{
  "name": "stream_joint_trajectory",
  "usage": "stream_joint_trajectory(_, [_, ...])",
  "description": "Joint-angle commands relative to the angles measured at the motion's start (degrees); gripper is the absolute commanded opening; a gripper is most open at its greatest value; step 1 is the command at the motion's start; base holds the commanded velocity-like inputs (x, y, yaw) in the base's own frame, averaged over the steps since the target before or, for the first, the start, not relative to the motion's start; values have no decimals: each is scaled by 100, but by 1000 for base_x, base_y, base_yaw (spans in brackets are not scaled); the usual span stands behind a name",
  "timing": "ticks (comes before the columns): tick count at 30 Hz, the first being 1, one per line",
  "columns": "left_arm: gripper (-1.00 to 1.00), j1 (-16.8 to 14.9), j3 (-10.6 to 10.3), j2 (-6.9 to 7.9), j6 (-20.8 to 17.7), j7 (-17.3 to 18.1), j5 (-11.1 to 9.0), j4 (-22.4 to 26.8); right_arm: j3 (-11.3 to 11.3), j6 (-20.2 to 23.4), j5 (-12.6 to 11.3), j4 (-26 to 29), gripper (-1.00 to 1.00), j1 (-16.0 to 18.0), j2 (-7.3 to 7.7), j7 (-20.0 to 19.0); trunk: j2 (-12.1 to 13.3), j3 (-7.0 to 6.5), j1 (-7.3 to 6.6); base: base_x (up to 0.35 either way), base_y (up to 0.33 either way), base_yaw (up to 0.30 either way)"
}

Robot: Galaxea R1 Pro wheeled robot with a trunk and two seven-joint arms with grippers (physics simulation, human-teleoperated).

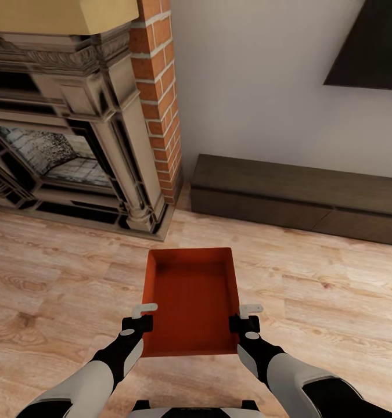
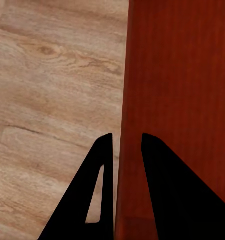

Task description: Move the two storage containers from the living room to the garage. In the garage, place one container on the floor and stack the other container on top of it (either order is fine).

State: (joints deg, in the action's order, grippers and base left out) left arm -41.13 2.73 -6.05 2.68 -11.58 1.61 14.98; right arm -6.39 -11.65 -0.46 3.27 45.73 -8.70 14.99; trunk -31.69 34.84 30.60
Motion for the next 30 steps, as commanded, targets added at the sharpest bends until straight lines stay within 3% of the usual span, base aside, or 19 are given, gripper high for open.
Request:
stream_joint_trajectory(1, [-100,1,95,-10,21,-46,-12,-31,103,-153,20,31,-100,6,0,36,-6,-4,2,0,0,0])
stream_joint_trajectory(30, [-100,0,96,-10,31,-46,-12,-13,104,-153,20,34,-100,6,8,35,-6,-271,2,0,0,0])
